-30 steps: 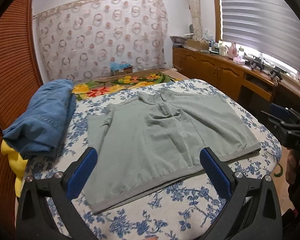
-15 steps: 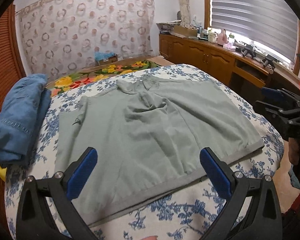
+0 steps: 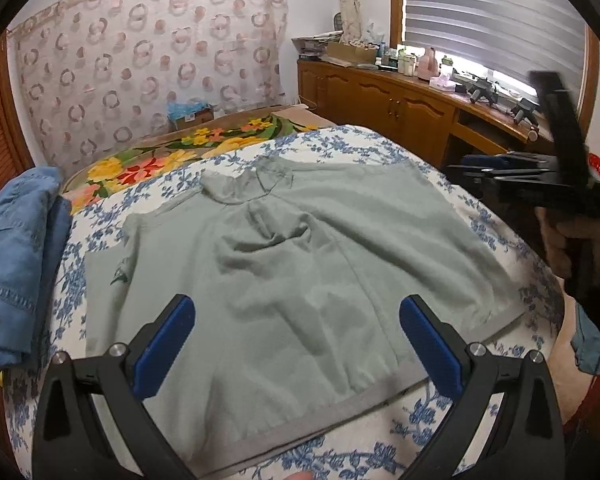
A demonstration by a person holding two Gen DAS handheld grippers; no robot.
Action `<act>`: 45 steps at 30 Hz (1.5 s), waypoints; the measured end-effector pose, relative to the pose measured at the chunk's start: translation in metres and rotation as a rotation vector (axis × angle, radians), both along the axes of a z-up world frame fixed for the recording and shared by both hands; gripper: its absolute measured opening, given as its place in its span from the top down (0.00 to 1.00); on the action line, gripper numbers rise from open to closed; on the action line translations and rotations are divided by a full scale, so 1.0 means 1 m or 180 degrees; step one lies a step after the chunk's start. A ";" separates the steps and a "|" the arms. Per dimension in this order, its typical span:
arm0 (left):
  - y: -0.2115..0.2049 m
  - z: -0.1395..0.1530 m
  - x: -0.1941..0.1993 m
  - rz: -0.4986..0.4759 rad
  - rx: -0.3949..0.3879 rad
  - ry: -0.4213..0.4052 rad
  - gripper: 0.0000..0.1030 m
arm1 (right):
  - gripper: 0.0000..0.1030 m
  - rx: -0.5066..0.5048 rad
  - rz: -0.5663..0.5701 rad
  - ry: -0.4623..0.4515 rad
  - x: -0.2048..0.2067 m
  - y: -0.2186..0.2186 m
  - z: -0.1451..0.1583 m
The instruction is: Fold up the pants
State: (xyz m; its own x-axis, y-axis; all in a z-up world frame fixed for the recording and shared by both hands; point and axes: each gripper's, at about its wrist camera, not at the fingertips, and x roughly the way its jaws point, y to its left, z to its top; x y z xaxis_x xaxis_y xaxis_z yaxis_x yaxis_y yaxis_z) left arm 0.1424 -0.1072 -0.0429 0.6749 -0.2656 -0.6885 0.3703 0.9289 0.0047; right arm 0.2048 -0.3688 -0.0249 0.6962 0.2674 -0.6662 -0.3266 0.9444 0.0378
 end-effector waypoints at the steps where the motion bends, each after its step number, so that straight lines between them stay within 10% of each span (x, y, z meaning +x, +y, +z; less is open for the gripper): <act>1: -0.001 0.002 0.002 -0.0001 -0.0005 0.0003 0.00 | 0.52 0.0016 -0.0018 0.0070 0.010 -0.002 -0.003; 13: -0.004 -0.006 0.010 -0.0009 -0.0029 0.0127 0.00 | 0.76 0.0137 -0.0264 0.0536 0.081 -0.018 -0.037; 26: 0.009 -0.023 0.014 0.0099 -0.0102 0.0260 0.00 | 1.00 0.0025 -0.0517 0.0359 0.084 -0.032 -0.032; 32: 0.015 -0.029 0.017 0.0142 -0.0104 0.0315 0.00 | 0.99 -0.0082 -0.0557 0.0430 0.085 -0.026 -0.032; 36: 0.016 -0.035 0.021 0.0163 -0.0063 0.0405 0.00 | 0.83 -0.0247 -0.0482 0.0343 0.070 -0.014 -0.026; 38: 0.017 -0.038 0.022 0.0168 -0.0047 0.0454 0.00 | 0.60 -0.0300 -0.0385 0.0259 0.055 -0.006 -0.021; 45: 0.013 -0.055 0.025 0.0173 0.0150 0.0564 0.00 | 0.53 -0.0225 0.0025 0.0161 -0.003 0.026 -0.017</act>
